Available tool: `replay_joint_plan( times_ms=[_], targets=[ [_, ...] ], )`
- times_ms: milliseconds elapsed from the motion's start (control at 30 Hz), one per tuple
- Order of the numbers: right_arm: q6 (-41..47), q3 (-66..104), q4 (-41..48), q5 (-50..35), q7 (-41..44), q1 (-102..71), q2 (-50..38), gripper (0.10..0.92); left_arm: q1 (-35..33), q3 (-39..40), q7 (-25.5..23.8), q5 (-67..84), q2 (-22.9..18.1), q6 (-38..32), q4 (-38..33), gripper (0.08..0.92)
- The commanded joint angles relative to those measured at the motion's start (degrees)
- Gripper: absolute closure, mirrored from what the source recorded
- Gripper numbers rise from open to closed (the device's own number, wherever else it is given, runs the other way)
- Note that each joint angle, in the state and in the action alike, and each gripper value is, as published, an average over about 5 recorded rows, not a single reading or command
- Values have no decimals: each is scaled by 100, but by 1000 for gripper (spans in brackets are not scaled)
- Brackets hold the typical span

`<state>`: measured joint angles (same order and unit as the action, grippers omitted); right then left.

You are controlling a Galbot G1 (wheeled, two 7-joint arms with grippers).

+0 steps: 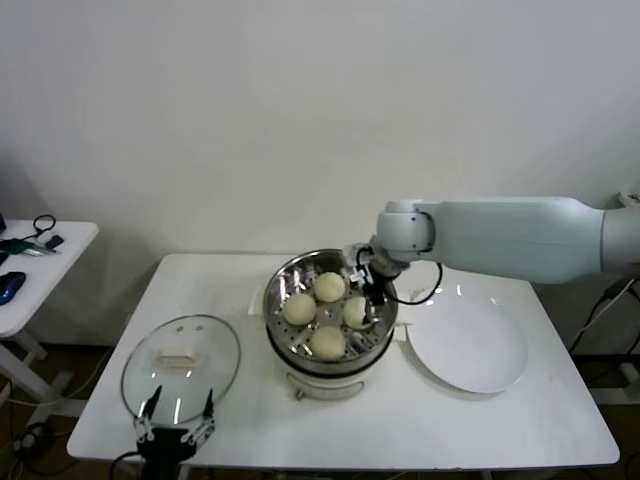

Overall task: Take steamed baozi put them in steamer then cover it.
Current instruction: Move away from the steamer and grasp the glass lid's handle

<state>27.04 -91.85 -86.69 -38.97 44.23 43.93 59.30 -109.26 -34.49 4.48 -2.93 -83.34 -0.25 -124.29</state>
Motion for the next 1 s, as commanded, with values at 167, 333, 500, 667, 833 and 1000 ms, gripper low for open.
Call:
replay_joint_plan(
  times_ms=[167,333,500,667,833,1000],
  targets=[
    [320,2173,81,-1139,-856,-133,-1870,203,268,-144,22,-130,132,388,-186,177],
    [-22,4648,-231,-1034,-2331,-2423,-3166,202,569,-210,-5,-124,223,614,-209,177],
    [-1095,7643,-545,-749,-3110,-5914,-4018,203,861,-231,-2,-88,339,729,-108,177],
    [-1724,11727,-776,-155,-3306,-10038,-3557,203,1095,-209,7,-106,432,863,-22,177],
    [-2594,13731,-885,353,-3181,-12281,-2499,203,1226,-210,21,-254,640,721,80,177],
    [-3733,14232,-799,562,-3193,-13307,-1477,203,1256,-271,357,-927,844,259,340,177]
  ],
)
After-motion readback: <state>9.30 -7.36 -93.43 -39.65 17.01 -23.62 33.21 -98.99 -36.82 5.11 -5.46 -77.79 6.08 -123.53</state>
